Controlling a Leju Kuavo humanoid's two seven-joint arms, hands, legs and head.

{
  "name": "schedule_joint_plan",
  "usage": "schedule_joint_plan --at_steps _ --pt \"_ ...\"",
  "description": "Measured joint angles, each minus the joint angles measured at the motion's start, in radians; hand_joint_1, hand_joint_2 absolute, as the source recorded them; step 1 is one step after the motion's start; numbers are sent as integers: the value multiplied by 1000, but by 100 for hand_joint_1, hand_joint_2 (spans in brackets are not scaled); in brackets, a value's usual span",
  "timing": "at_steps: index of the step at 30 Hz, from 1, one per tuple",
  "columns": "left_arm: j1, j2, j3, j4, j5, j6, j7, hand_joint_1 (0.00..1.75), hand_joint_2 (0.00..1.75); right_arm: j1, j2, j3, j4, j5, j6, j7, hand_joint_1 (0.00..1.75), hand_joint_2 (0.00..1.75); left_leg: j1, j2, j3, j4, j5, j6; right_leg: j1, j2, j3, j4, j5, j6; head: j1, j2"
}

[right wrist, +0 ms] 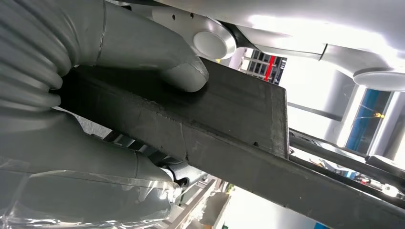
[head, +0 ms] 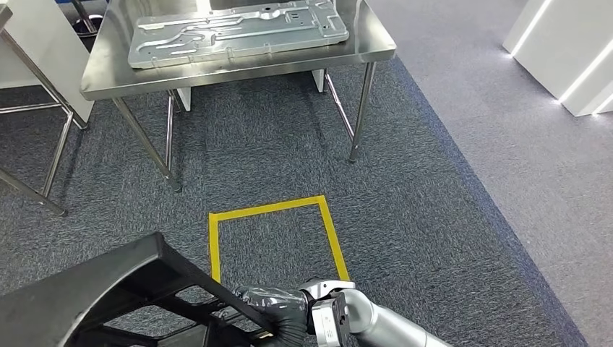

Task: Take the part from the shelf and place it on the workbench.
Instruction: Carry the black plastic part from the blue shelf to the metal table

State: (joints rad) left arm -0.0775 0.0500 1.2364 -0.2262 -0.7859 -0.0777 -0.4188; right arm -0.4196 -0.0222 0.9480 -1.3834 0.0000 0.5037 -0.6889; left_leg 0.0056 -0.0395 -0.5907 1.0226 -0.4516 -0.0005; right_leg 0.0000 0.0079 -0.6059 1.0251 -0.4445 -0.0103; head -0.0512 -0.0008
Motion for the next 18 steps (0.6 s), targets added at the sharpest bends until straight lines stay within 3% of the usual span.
schedule_joint_plan --at_steps 2,5,6,7,8,10,12,16,18 --pt "0 2 0 0 -2 -2 -1 0 175 -3 0 0 -1 -4 1 0 171 175 2 13 -18 46 -29 -10 -3 -5 9 -11 3 -11 -1 0" --pt "-1 3 0 0 -3 -4 -5 0 175 -4 -1 0 0 -10 3 -1 171 175 7 27 -107 227 -111 -21 -3 -13 14 -13 0 -18 -1 0" --pt "1 4 0 0 -4 -4 -6 0 175 -4 -1 0 0 -10 3 -1 171 175 8 29 -129 267 -120 -24 -3 -15 14 -12 -2 -18 -1 0" --pt "2 4 0 0 -5 -5 -7 0 175 -3 -1 0 1 -11 4 -1 171 175 10 30 -134 272 -109 -27 -3 -16 15 -11 -4 -17 -1 0" --pt "3 4 0 0 -6 -5 -9 0 175 -3 -1 0 1 -12 4 -1 171 175 12 32 -118 234 -79 -28 -4 -17 16 -9 -6 -15 -1 0" --pt "2 6 0 0 -8 -5 -13 0 175 -4 -1 0 1 -13 4 -1 171 175 14 39 -54 100 -17 -28 -4 -18 20 -4 -13 -7 -1 0" --pt "1 6 0 0 -8 -5 -14 0 175 -5 -1 0 1 -14 4 -1 171 175 10 42 -12 16 5 -17 -2 -20 21 1 -19 3 0 0" --pt "2 6 0 0 -10 -5 -18 0 175 -7 -1 0 0 -16 3 -1 171 175 6 36 -2 -2 3 12 -4 -20 21 11 -30 25 0 0" --pt "1 7 0 0 -13 -5 -21 0 175 -7 -2 0 0 -18 3 -2 171 175 8 35 4 -7 4 25 -6 -16 -14 89 -74 32 1 0"
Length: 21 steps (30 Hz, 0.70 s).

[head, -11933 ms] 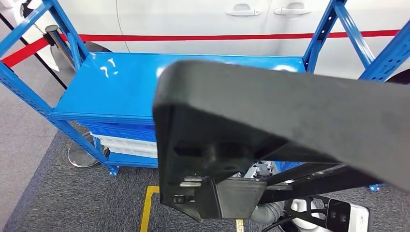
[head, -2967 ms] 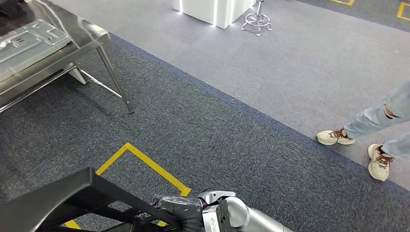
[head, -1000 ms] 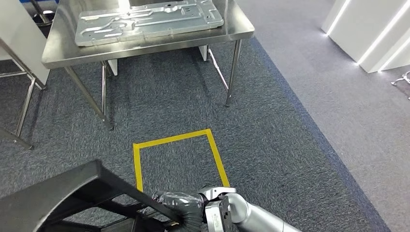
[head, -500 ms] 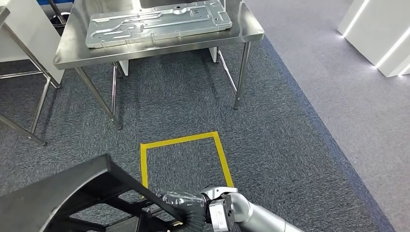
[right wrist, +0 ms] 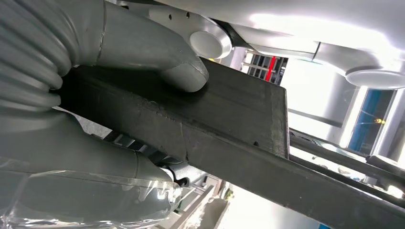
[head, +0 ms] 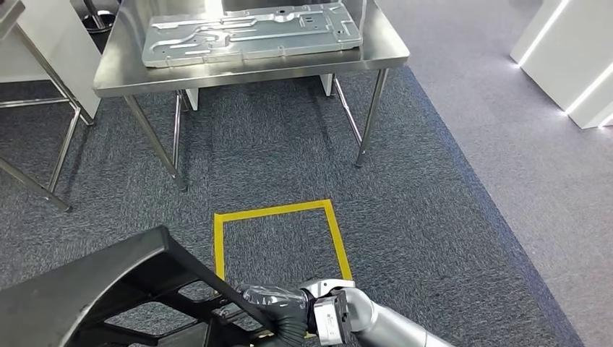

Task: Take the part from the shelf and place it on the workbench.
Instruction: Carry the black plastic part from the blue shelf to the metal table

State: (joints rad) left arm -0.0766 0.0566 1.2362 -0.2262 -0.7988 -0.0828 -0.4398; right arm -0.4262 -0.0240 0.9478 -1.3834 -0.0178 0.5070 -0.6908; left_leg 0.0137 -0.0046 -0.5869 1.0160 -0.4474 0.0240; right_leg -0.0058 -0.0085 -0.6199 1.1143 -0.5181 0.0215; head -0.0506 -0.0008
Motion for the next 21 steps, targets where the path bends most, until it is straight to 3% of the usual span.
schedule_joint_plan --at_steps 2,3,4,5,7,9,14,16,18,19,20,21 --pt "0 0 0 0 -4 0 -2 0 175 4 -2 0 1 -1 0 0 171 175 -3 -1 1 0 -3 7 0 3 -73 134 -58 1 0 0" --pt "0 0 0 0 -6 0 -3 0 175 7 -3 0 1 0 0 0 171 175 -5 -2 2 1 -4 8 0 4 -104 184 -69 1 0 0" --pt "1 0 0 0 -7 0 -3 0 175 10 -4 -1 1 0 1 -1 171 175 -7 -3 4 1 -6 9 0 4 -119 202 -62 -1 0 0" --pt "1 0 0 0 -7 0 -3 0 175 12 -5 -1 2 0 1 -1 171 175 -8 -5 7 1 -9 9 1 4 -114 178 -34 -5 0 0" --pt "0 -1 0 0 -7 1 -4 0 175 13 -6 -1 2 0 2 -1 171 175 -10 -9 17 1 -15 7 5 7 -57 45 46 -18 0 0" --pt "-1 -2 0 0 -7 1 -5 0 175 12 -6 -2 2 0 6 -1 171 175 -13 -12 22 2 -23 0 11 9 -8 -63 82 -28 0 0" --pt "-2 -2 0 0 -7 3 -8 0 175 10 -5 -4 1 -2 17 -2 171 175 -12 -9 19 26 -48 -26 8 7 22 -103 78 -43 -2 0" --pt "-2 -2 0 0 -6 4 -9 0 175 8 -4 -4 1 -4 19 -3 171 175 -9 -6 -28 123 -89 -34 7 4 36 -110 73 -50 -4 0" --pt "0 -2 0 0 -6 5 -9 0 175 8 -4 -4 3 -6 19 -4 171 175 -4 -4 -100 243 -126 -41 8 3 45 -110 63 -53 -4 0" --pt "2 -2 0 0 -6 5 -10 0 175 10 -4 -4 4 -6 20 -3 171 175 -1 -4 -123 270 -123 -44 8 3 50 -110 58 -52 -5 0" --pt "4 -2 0 0 -6 5 -10 0 175 10 -4 -4 4 -7 21 -3 171 175 3 -3 -127 259 -99 -47 8 3 56 -109 52 -50 -5 0" --pt "4 -2 0 0 -6 5 -10 0 175 11 -4 -4 5 -7 23 -3 171 175 7 -1 -113 212 -61 -49 7 3 63 -108 46 -47 -4 0"
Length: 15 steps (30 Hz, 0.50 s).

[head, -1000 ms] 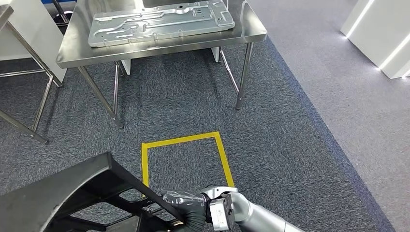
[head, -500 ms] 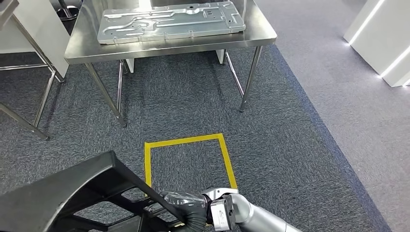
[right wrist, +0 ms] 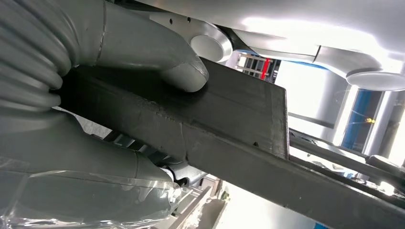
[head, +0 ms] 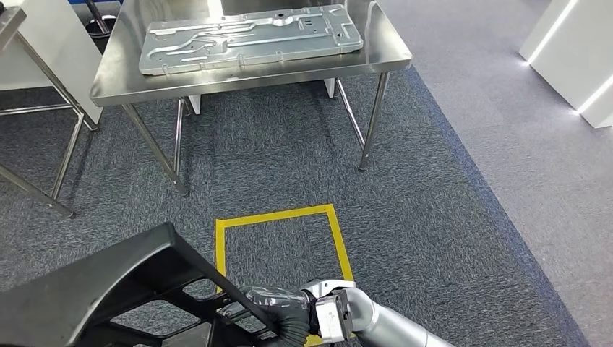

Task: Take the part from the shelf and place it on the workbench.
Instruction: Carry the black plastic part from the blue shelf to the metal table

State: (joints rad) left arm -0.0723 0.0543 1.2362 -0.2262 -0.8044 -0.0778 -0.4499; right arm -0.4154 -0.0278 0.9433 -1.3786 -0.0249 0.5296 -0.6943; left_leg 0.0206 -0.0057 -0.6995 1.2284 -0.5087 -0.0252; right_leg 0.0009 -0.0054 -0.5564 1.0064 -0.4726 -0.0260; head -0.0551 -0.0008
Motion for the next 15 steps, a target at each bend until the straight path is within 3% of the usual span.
schedule_joint_plan --at_steps 1,3,6,8,10,12,13,14,15 --pt "0 0 0 0 0 0 -1 0 175 0 0 0 0 0 2 0 171 175 3 3 26 -67 39 -2 -1 0 8 2 -8 4 0 0" --pt "-2 0 0 1 0 0 -2 0 175 -2 0 -1 0 -2 7 0 171 175 1 7 72 -171 77 2 0 0 17 5 -23 16 -1 0" --pt "-3 0 0 1 -1 0 -3 0 175 -3 -1 -5 -3 -3 10 0 171 175 -5 4 90 -198 65 25 0 1 23 11 -30 34 0 0" --pt "-2 1 0 1 -1 0 -3 0 175 -4 -1 -8 -5 -4 10 0 171 175 -4 1 104 -202 57 40 -4 1 15 46 -38 43 1 0" --pt "-4 3 0 1 -2 0 -4 0 175 -5 -1 -11 -7 -4 10 0 171 175 -5 0 119 -204 48 52 -7 3 -42 148 -71 49 2 0" --pt "-4 4 0 1 -2 0 -4 0 175 -2 -3 -13 -7 -5 10 0 171 175 -8 -2 132 -204 34 58 -6 3 -133 271 -110 51 3 0" --pt "-3 4 0 1 -2 0 -4 0 175 -1 -4 -13 -7 -5 10 0 171 175 -10 -3 140 -204 26 59 -6 3 -166 301 -115 50 2 0" --pt "-2 4 0 1 -2 0 -4 0 175 0 -5 -14 -7 -5 10 0 171 175 -12 -5 151 -204 17 59 -5 3 -183 299 -101 46 2 0" --pt "-2 4 0 1 -3 0 -4 0 175 1 -5 -14 -7 -5 10 0 171 175 -13 -6 163 -204 8 58 -3 4 -182 262 -67 41 2 0"
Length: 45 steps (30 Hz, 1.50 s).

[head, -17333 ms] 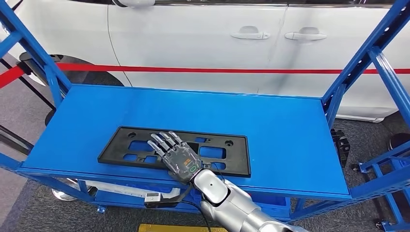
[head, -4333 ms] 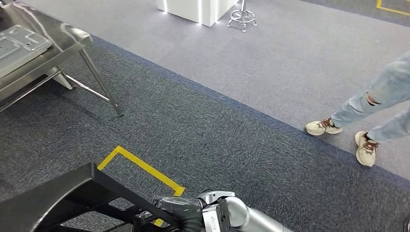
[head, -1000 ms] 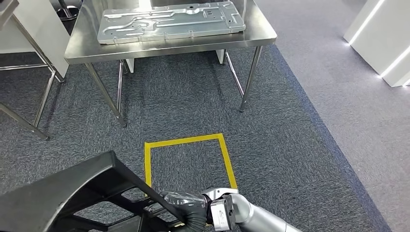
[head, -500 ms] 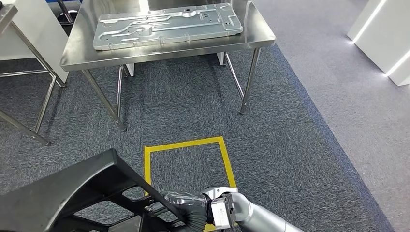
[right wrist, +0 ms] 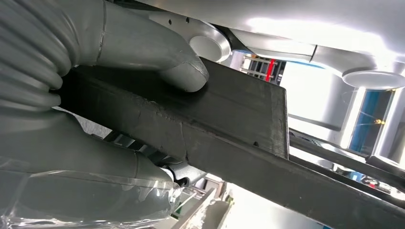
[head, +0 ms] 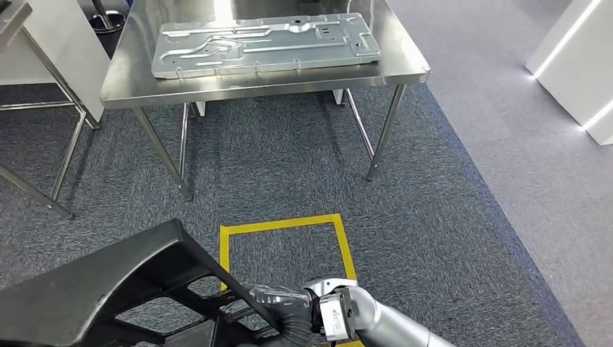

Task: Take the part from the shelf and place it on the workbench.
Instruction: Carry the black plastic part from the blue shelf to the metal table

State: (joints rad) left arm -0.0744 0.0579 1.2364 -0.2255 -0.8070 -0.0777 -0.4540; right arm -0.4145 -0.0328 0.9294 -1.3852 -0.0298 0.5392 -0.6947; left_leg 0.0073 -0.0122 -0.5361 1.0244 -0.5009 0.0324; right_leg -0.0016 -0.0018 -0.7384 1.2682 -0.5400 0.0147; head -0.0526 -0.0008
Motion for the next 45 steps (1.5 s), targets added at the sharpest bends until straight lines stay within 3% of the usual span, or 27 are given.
schedule_joint_plan --at_steps 2,4,7,9,12,14,15,16,18,19,20,22,24,26,28,29,30,31,33,35,38,39,41,43,44,45 --pt "-1 -1 0 0 0 0 0 0 175 0 0 -1 0 0 0 0 171 175 -2 -2 25 0 -20 -4 11 1 34 -129 96 -17 0 0" --pt "-2 -2 0 0 -1 0 0 0 175 0 -1 -2 0 0 0 0 171 175 -4 -4 39 -5 -36 -13 21 2 58 -214 136 -30 1 0" --pt "-2 -2 0 0 -2 0 -1 0 175 0 -1 -3 -2 0 -1 0 171 175 -5 -4 51 8 -33 -31 17 3 84 -240 130 -40 0 0" --pt "-4 -1 0 0 -3 0 -1 0 175 -2 0 -4 -5 -1 -1 0 171 175 -4 0 31 71 -31 -38 14 2 115 -250 119 -48 0 0" --pt "-4 0 0 0 -3 0 -1 0 175 -4 0 -3 -6 -2 -1 0 171 175 -1 4 -79 225 -93 -48 14 0 152 -253 89 -55 0 0" --pt "0 0 0 0 -3 0 -1 0 175 -3 0 -3 -6 -3 -1 0 171 175 3 5 -132 250 -131 -53 14 3 178 -253 66 -54 0 0" --pt "1 0 0 0 -3 0 -1 0 175 -2 0 -3 -6 -3 -1 0 171 175 6 5 -140 221 -119 -55 14 4 194 -252 53 -52 0 0" --pt "1 0 0 0 -3 0 -1 0 175 -2 0 -3 -6 -3 -2 0 171 175 9 6 -137 169 -79 -56 14 4 212 -252 40 -50 0 0" --pt "2 0 1 0 -4 0 -1 0 175 -3 0 -3 -6 -4 -2 0 171 175 9 11 -125 66 38 -53 14 4 239 -252 14 -42 0 0" --pt "3 0 1 0 -4 0 -1 0 175 -4 0 -3 -6 -4 -2 1 171 175 5 13 -120 35 79 -48 13 4 246 -254 3 -36 1 0" --pt "4 0 1 0 -4 0 -2 0 175 -4 0 -3 -6 -4 -2 1 171 175 1 14 -118 21 97 -40 12 4 250 -253 -2 -30 1 0" --pt "3 1 1 0 -4 0 -3 0 175 -6 0 -3 -8 -5 -2 1 171 175 -2 11 -104 12 89 -24 9 3 252 -241 -1 -18 2 0" --pt "1 4 1 0 -3 0 -4 0 175 -8 0 -3 -10 -6 -2 0 171 175 -1 8 -79 1 78 -11 7 3 226 -178 6 -8 3 0" --pt "-1 4 1 0 -3 0 -5 0 175 -9 0 -3 -11 -6 -2 0 171 175 0 7 -55 -4 63 -4 4 3 149 -62 -16 1 4 0" --pt "-1 5 1 0 -3 0 -5 0 175 -7 -1 -3 -10 -7 -2 0 171 175 0 5 -36 -4 45 -2 1 3 61 29 -70 6 4 0" --pt "0 5 1 0 -3 0 -5 0 175 -5 -2 -3 -10 -7 -2 0 171 175 0 4 -24 -4 35 -2 0 3 34 38 -86 7 4 0" --pt "0 4 1 0 -3 0 -5 0 175 -5 -2 -3 -10 -7 -2 0 171 175 0 3 -10 -4 25 -3 0 3 22 17 -78 6 4 0" --pt "0 4 2 0 -3 0 -5 0 175 -5 -2 -3 -10 -7 -2 0 171 175 0 2 5 -5 13 -5 1 3 24 -29 -45 3 4 0" --pt "-1 3 2 0 -3 -1 -5 0 175 -5 -2 -3 -9 -7 -2 0 171 175 -1 -1 31 -5 -9 -12 6 3 45 -154 72 -9 5 0" --pt "-3 2 2 0 -4 -2 -4 0 175 -5 -3 -3 -7 -7 -2 0 171 175 -4 -4 48 -8 -25 -23 12 6 60 -222 140 -21 5 0" --pt "-3 2 2 0 -4 -2 -3 0 175 -7 -2 -3 -6 -7 -1 0 171 175 -5 -4 60 18 -20 -42 9 8 90 -242 141 -36 5 0" --pt "-4 2 2 0 -4 -2 -3 0 175 -8 -1 -3 -6 -8 -1 0 171 175 -4 -2 47 48 -19 -47 7 7 102 -247 137 -41 4 0" --pt "-6 2 2 0 -4 -2 -3 0 175 -11 0 -3 -5 -8 -1 0 171 175 -1 2 -10 146 -47 -55 7 6 121 -253 127 -51 4 0" --pt "-5 2 2 0 -3 -3 -3 0 175 -11 0 -3 -2 -8 -1 0 171 175 1 4 -86 243 -104 -60 8 6 132 -253 114 -55 4 0" --pt "-3 2 2 0 -3 -3 -3 0 175 -11 0 -3 0 -8 -1 0 171 175 2 4 -111 259 -122 -60 9 8 139 -253 106 -56 4 0" --pt "-2 2 2 0 -4 -3 -4 0 175 -10 0 -3 2 -9 -1 0 171 175 2 4 -122 245 -116 -59 10 9 148 -253 99 -55 4 0"
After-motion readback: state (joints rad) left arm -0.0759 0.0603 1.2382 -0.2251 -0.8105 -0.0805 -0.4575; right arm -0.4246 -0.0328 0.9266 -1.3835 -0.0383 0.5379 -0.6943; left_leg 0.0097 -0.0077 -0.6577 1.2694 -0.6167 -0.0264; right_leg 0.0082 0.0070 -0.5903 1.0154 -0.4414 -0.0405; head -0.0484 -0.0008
